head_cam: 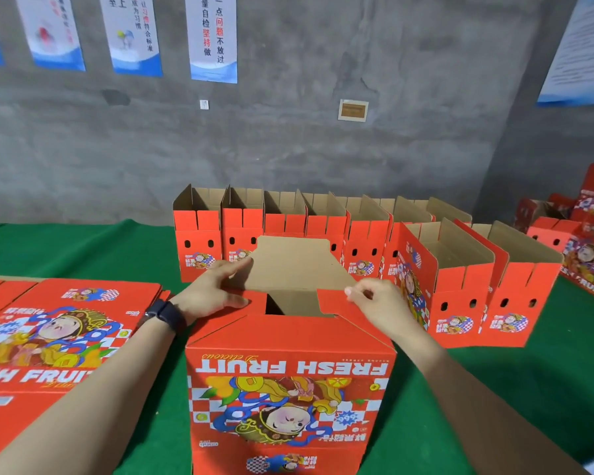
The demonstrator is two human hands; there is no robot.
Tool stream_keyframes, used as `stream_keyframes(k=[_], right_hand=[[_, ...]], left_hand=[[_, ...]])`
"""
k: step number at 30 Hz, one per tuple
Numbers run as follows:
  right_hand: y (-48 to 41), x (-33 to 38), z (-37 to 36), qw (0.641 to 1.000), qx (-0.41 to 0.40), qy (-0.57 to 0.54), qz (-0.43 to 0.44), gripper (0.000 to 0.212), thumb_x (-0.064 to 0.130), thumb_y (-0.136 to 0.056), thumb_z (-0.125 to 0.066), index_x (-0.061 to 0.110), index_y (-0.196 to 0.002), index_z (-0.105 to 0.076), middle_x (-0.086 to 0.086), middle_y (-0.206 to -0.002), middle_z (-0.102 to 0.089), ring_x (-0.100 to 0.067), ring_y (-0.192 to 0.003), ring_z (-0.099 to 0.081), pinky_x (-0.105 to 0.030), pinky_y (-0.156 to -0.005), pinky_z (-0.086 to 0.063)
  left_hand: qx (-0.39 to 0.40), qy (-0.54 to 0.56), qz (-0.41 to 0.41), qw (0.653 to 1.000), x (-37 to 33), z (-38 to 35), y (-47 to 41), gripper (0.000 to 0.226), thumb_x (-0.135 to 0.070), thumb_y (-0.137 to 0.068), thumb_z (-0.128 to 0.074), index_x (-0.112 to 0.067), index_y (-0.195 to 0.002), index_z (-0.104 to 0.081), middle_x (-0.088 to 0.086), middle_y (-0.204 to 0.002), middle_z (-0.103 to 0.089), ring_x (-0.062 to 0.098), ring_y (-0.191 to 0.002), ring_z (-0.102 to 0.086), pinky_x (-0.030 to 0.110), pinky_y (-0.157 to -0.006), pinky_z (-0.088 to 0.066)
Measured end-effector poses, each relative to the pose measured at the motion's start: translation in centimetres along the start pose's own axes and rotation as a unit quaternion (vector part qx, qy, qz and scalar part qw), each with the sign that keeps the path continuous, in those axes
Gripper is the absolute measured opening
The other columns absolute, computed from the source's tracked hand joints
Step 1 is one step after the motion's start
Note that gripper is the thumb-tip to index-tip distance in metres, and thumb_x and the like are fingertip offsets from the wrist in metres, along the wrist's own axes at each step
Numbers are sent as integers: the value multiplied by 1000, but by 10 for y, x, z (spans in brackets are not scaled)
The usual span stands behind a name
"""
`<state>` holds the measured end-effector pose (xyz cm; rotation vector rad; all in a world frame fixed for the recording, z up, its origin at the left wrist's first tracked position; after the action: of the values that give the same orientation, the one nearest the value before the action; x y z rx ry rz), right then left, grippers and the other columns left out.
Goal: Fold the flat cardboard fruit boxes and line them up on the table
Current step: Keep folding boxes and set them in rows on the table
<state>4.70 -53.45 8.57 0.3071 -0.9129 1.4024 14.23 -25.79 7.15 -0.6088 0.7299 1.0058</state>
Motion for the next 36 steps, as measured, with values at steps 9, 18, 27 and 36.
stream_keyframes(k=[9, 18, 27, 36], right_hand=[[-11, -26, -29, 949, 116, -229, -183, 47, -4, -87, -58, 29, -120, -65, -1, -106, -70, -20, -90, -69, -36, -79, -56], [-6, -24, -35, 957, 153, -194, -154, 23, 39, -92, -55, 33, -109, -69, 8, -137, -49, -15, -133, -34, -38, -102, -22], [-8, -36, -32, 971, 130, -127, -158, 70, 35, -83, -74, 27, -143, -39, -1, -153, -31, -23, -139, -32, -37, -105, -31], [-8, -35, -27, 976, 111, -85, -165, 69, 33, -81, -76, 21, -140, -42, -3, -150, -35, -23, -135, -37, -37, -104, -34]], left_hand=[[-75, 70, -46, 994, -8, 10, 14, 63, 18, -73, -66, -26, -117, -54, 2, -101, -57, 11, -86, -59, 8, -65, -46], [34, 114, 82, 990, 2, -9, 18, 41, -58, -71, -70, -24, -93, -75, 0, -98, -72, 15, -85, -64, 25, -81, -48], [-21, -17, 106, 994, 15, 0, 12, 85, -63, -52, -73, -13, -119, -57, 2, -112, -59, 16, -96, -58, 27, -82, -46], [21, -38, 132, 990, 17, -11, 12, 101, -60, -47, -78, -14, -131, -47, -1, -115, -55, 16, -102, -52, 27, -85, -40]])
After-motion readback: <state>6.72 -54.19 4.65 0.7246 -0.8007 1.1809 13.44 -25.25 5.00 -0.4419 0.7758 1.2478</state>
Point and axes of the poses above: each hand's wrist, its own y-axis away from the middle knuckle, its own z-axis out of the back of the hand, x = y × z, the point moved 8 cm from there along -y, towards the middle knuckle
